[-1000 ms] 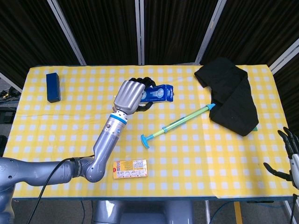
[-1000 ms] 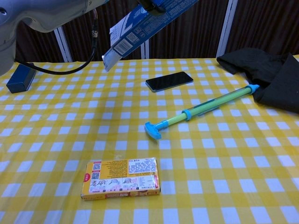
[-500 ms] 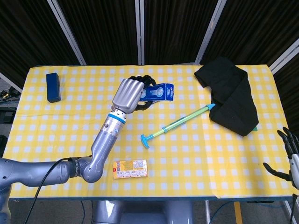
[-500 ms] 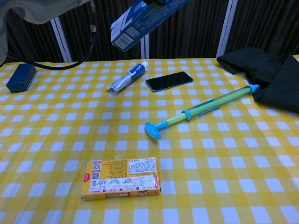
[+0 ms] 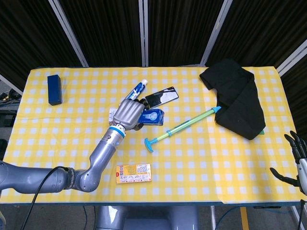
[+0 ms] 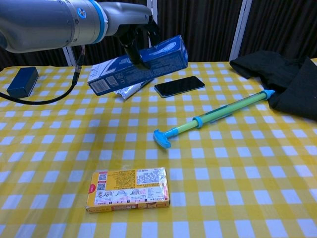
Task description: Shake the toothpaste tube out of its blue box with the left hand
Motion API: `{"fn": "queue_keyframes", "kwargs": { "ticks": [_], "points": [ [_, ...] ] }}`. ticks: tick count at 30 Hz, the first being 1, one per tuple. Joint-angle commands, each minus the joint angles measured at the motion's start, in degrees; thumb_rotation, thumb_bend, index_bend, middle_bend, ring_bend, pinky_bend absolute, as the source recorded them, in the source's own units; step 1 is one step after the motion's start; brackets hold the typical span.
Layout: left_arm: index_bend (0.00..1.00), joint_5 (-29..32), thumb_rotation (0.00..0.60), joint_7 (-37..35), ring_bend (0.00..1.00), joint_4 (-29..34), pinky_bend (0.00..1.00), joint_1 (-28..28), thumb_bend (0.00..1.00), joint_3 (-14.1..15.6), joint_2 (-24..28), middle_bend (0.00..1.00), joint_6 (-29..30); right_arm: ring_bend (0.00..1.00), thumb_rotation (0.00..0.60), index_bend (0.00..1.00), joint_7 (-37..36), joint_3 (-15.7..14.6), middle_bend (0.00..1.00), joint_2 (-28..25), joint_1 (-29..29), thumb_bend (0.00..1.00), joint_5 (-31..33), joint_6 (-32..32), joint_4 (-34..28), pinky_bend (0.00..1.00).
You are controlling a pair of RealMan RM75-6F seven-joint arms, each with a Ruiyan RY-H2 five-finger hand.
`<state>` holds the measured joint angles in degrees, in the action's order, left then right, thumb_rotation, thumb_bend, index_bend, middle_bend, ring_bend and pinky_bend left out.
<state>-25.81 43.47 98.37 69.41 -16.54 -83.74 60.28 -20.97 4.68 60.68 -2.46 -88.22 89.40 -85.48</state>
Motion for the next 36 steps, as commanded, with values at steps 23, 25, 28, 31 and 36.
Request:
{"fn": "queue_keyframes", "kwargs": {
  "ticks": [23,25,28,31,36],
  "points": [
    [0.01,-38.5,0.600,-12.9,0.00,7.8,0.00,-28.5,0.19,23.5,5.5,0.00,29.8,0.00,0.600,0.08,6.7,-0.8,0.00,1.2,0.1,0.07,-2.1,1.4,-1.7,0.00],
    [0.00,-42.5,0.600,-15.2,0.00,5.3,0.00,-33.2,0.19,26.0,4.9,0.00,34.3,0.00,0.600,0.08,7.6,-0.9,0.00,1.3,0.2,0.07,-2.3,1.5,-2.0,0.00],
    [0.00,-46.6,0.600,-19.5,0.00,0.9,0.00,-39.2,0.18,28.1,3.7,0.00,38.9,0.00,0.600,0.08,9.2,-1.1,0.00,1.6,0.3,0.07,-2.7,1.8,-2.4,0.00],
    [0.00,-48.8,0.600,-22.2,0.00,-3.5,0.00,-43.3,0.18,29.3,2.7,0.00,40.9,0.00,0.600,0.08,10.6,-1.2,0.00,1.9,0.3,0.07,-3.0,2.0,-2.6,0.00],
    [0.00,-50.4,0.600,-25.4,0.00,-8.4,0.00,-48.8,0.18,30.0,1.1,0.00,43.1,0.00,0.600,0.07,12.7,-1.7,0.00,2.6,0.1,0.07,-3.5,1.4,-2.6,0.00]
  ]
}}
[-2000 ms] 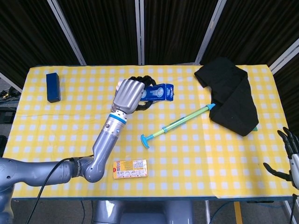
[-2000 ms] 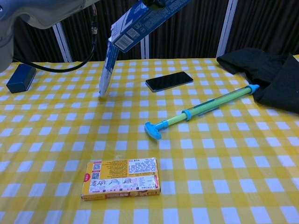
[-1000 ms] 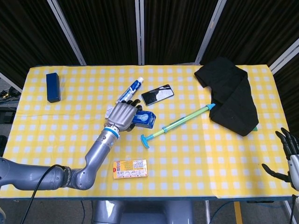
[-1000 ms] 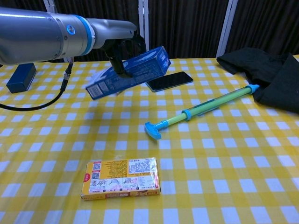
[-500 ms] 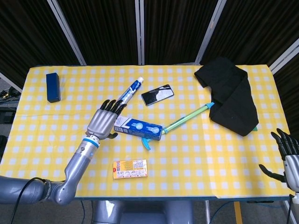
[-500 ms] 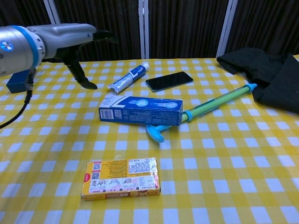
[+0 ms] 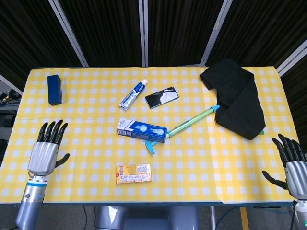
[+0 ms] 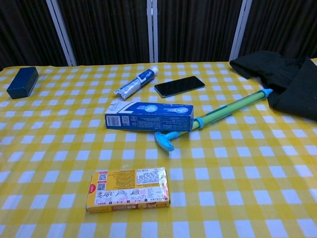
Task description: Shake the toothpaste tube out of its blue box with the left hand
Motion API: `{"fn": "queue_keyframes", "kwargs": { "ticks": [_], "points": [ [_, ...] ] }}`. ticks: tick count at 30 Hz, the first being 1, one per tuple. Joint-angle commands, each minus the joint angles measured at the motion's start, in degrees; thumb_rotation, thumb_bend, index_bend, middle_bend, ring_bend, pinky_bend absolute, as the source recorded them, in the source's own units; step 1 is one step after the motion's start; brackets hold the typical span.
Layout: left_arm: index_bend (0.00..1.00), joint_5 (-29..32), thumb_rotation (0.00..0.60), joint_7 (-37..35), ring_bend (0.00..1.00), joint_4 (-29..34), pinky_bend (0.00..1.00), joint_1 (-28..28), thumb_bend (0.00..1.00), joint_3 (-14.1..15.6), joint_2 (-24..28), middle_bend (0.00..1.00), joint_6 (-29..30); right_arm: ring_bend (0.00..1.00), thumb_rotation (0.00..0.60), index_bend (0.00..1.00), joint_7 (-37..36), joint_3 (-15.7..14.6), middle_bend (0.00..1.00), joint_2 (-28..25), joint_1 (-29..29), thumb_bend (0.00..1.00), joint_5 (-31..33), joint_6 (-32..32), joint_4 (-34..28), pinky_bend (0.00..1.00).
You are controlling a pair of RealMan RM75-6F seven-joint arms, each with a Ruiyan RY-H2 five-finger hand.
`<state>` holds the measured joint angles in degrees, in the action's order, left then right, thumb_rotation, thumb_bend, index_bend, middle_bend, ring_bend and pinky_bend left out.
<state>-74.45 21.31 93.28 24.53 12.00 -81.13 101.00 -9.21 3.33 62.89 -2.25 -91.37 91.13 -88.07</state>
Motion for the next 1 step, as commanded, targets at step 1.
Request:
{"fn": "queue_keyframes", "kwargs": {
  "ticks": [1],
  "points": [
    [0.00,-2.3,0.600,-4.4,0.00,-4.5,0.00,-5.5,0.18,1.3,-2.1,0.00,3.0,0.00,0.600,0.07,1.4,-0.5,0.00,0.5,-0.1,0.07,-0.5,-0.4,-0.1,0.00]
  ]
}}
